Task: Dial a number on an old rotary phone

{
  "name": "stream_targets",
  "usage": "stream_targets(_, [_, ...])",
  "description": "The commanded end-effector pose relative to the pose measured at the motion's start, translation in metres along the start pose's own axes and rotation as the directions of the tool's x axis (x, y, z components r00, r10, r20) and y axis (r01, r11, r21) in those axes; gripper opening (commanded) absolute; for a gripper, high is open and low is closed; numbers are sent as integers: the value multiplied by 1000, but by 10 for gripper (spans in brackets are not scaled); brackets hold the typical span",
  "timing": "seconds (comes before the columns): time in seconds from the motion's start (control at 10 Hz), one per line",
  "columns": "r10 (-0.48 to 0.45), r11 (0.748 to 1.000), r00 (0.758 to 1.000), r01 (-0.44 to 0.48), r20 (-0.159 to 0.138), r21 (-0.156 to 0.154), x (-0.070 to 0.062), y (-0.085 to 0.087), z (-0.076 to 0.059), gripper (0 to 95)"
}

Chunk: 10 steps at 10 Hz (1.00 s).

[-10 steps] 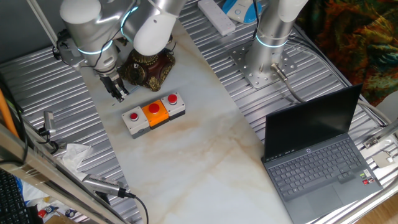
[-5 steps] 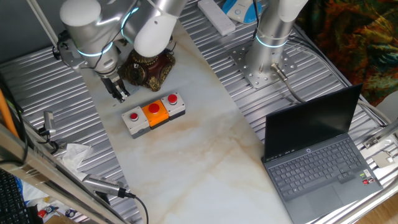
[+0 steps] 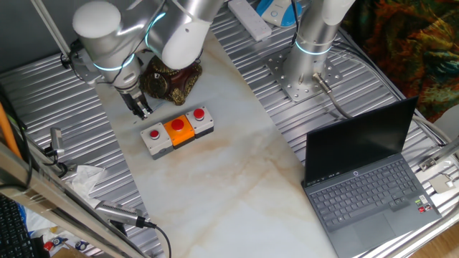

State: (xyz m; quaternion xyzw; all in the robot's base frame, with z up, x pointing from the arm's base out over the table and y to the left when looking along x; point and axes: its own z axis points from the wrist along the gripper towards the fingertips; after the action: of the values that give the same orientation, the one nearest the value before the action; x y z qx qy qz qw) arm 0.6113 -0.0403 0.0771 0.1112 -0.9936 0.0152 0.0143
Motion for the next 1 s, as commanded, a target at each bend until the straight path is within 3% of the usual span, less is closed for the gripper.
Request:
stream_targets(0.1, [-6,1000,1000,6,-10,-5,5,-1,-7,0])
stream_targets(0.6, [-74,997,997,75,-36,10,35,-11,-15,0])
stream_targets(0.8, [-103,995,994,103,-44,14,42,-14,-16,0])
stream_targets(1.0, [-134,990,989,137,-59,42,42,-17,-17,0])
